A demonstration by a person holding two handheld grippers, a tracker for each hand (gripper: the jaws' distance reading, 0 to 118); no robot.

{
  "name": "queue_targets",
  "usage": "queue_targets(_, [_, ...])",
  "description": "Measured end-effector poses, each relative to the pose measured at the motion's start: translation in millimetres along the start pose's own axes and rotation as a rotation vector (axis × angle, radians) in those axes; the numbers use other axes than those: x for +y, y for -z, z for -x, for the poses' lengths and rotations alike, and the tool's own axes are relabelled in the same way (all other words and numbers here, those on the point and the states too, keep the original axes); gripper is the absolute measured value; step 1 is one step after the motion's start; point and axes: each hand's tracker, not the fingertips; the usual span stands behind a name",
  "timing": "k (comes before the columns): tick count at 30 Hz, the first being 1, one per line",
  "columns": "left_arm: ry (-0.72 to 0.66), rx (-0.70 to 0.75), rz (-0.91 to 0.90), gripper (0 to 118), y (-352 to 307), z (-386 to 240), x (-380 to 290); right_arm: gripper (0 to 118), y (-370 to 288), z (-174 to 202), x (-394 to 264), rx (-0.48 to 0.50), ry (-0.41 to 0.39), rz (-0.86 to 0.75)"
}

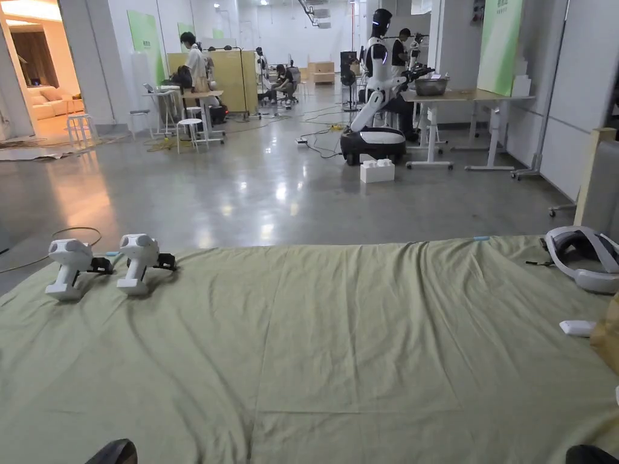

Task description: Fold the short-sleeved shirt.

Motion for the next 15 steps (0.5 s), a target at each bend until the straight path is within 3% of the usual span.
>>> queue_targets(9, [0.007,-0.012,0.020,1,4,7,-4,6,5,12,-2,-0.004,-0.022,-0.007])
queue_targets(11, [-0.046,-0.012,0.050,1,10,21,-9,6,8,13,-4,0.001,-0.019,0.006])
queue_targets(13, [-0.194,-0.092,0.160,1,27,54,-22,6,10,11,-8,0.009,-0.011,0.029])
queue_targets(14, [-0.277,-0.129,0.183,3,37,74,-35,6,11,10,-11,0.025,0.002,0.048])
queue_targets(15, [-0.337,-0.142,0.200,25,47,97,-54,6,13,8,-14,0.038,0.019,0.061])
